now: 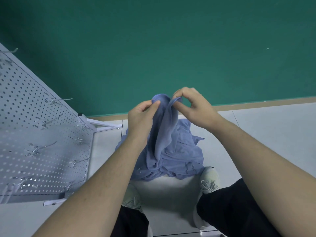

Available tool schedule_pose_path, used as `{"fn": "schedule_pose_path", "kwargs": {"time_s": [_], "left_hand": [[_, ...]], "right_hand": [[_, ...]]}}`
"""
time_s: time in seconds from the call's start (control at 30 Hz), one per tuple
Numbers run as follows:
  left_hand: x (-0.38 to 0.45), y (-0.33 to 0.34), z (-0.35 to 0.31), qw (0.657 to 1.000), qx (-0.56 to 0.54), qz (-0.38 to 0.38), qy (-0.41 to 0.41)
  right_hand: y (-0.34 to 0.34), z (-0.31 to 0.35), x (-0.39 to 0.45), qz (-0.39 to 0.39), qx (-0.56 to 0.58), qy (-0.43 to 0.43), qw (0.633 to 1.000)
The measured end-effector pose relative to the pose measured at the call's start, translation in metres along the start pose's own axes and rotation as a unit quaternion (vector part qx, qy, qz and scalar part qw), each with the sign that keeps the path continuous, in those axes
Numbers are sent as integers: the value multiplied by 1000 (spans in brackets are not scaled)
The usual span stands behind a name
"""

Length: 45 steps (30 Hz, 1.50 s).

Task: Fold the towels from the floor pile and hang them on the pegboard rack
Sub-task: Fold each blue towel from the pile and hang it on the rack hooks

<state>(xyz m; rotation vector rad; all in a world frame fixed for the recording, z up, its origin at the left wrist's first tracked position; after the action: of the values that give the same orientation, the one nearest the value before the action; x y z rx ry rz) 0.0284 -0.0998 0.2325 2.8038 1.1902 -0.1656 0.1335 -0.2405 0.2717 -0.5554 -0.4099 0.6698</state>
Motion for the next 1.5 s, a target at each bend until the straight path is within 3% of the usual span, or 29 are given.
{"fn": "schedule_pose_path", "kwargs": {"time_s": [0.07, 0.2, 0.57, 0.8, 1.03, 1.37, 1.5], "left_hand": [[-3, 3, 1, 1000, -13, 19, -19], [-5, 8, 2, 995, -73, 39, -53], [-4, 9, 0, 996, -60, 48, -39], [-7, 14, -1, 993, -69, 89, -40], [-8, 12, -6, 993, -30, 115, -10], [-12, 16, -7, 986, 18, 165, 13], [-10, 14, -11, 985, 27, 160, 55]], "right_hand": [[2, 1, -2, 26, 27, 4, 999], [5, 2, 2, -9, -38, -22, 999], [11, 8, 3, 3, -58, -54, 997], [11, -3, 2, -4, 34, 33, 999], [10, -12, 2, -17, 22, 94, 995], [4, -10, 1, -22, -56, 77, 995], [-2, -12, 1, 23, -39, 76, 996]]}}
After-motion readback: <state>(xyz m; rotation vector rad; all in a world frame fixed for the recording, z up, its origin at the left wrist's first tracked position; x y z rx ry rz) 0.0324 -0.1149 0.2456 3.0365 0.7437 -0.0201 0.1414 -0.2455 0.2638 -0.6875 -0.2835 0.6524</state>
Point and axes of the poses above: each hand's wrist, its own x-axis towards the middle knuckle, its own y-axis out of the palm, z = x × y, the point moved 4 cm from there along x, towards the middle knuckle, and after that the axes turned 5 degrees about y, right-handed, at the moved point
